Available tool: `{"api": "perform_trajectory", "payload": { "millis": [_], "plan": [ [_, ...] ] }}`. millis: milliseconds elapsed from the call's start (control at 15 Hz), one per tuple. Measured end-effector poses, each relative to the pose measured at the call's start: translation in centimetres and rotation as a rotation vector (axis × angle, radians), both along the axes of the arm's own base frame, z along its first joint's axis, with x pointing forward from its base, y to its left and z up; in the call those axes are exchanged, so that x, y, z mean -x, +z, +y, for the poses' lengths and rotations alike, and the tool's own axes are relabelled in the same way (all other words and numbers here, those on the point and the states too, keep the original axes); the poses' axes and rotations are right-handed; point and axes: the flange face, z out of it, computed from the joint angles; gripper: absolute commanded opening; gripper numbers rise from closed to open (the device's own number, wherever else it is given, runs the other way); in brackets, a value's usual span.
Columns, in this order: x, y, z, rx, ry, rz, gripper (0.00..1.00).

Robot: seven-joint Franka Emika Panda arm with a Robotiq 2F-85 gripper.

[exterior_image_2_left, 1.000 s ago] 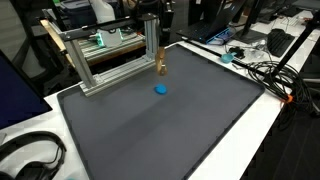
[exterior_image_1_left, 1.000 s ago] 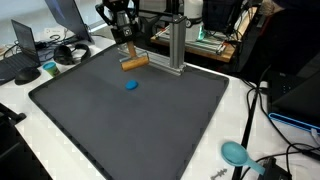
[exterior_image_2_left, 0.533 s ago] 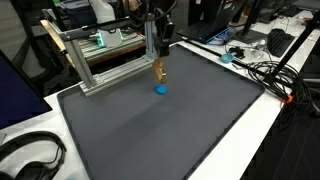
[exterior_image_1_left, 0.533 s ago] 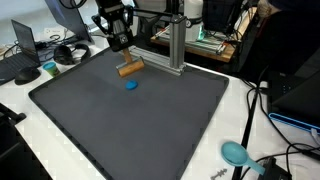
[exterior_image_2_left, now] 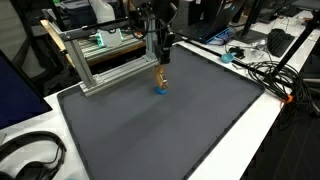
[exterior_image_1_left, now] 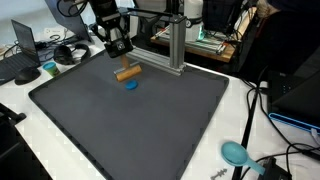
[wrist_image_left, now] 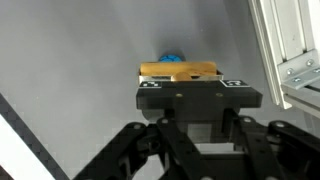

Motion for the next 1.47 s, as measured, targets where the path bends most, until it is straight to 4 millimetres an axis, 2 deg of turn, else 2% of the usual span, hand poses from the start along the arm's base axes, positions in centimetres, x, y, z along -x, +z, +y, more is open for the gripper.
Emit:
{"api": "perform_trajectory", "payload": {
  "millis": [467, 1467],
  "plan": [
    [-0.8, -3.5, 0.1, -0.006, 0.032, 0.003, 0.22],
    [-1.1, -4.3, 0.0, -0.006, 0.025, 0.014, 0.22]
  ]
}}
